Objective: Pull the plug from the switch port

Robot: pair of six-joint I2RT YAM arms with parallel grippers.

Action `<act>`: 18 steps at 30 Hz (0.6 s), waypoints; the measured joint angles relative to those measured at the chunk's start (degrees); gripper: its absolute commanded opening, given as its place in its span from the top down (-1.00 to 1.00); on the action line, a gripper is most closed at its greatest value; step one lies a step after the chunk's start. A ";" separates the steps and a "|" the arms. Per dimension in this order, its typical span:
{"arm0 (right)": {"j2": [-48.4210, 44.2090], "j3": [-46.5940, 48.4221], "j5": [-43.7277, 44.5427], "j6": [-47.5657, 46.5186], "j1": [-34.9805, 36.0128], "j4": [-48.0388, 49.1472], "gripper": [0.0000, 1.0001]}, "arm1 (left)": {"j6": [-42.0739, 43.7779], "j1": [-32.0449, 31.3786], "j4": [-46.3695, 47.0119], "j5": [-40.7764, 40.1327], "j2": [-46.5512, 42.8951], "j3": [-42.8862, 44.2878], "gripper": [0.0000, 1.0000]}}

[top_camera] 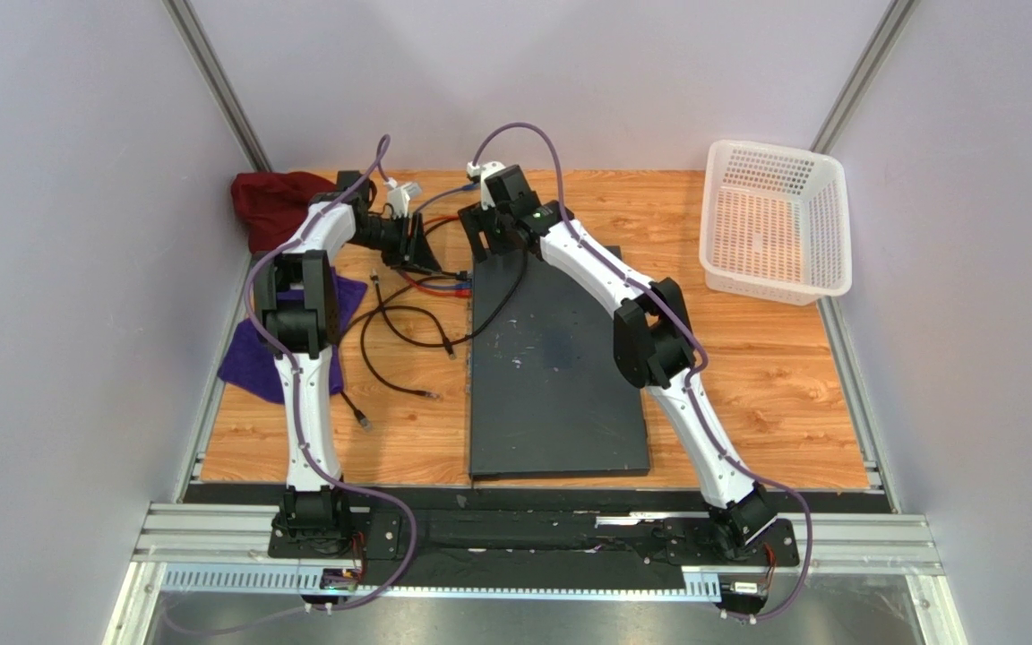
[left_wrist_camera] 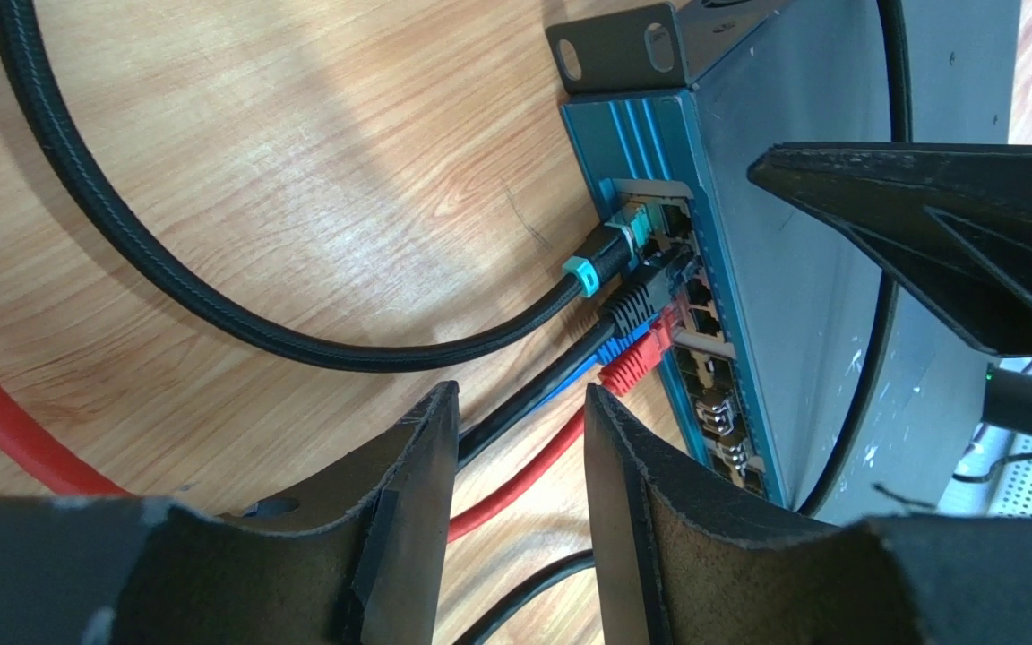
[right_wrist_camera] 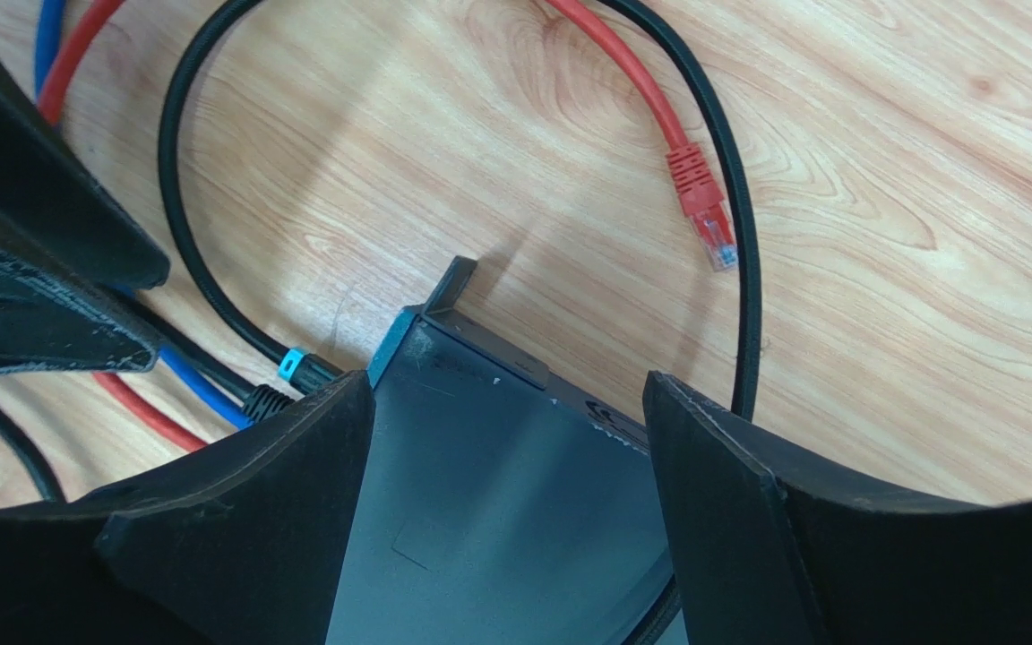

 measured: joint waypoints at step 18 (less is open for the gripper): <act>0.00 -1.07 2.93 -0.76 2.51 -1.31 -0.62 | -4.26 0.07 0.74 2.45 -0.02 -2.89 0.14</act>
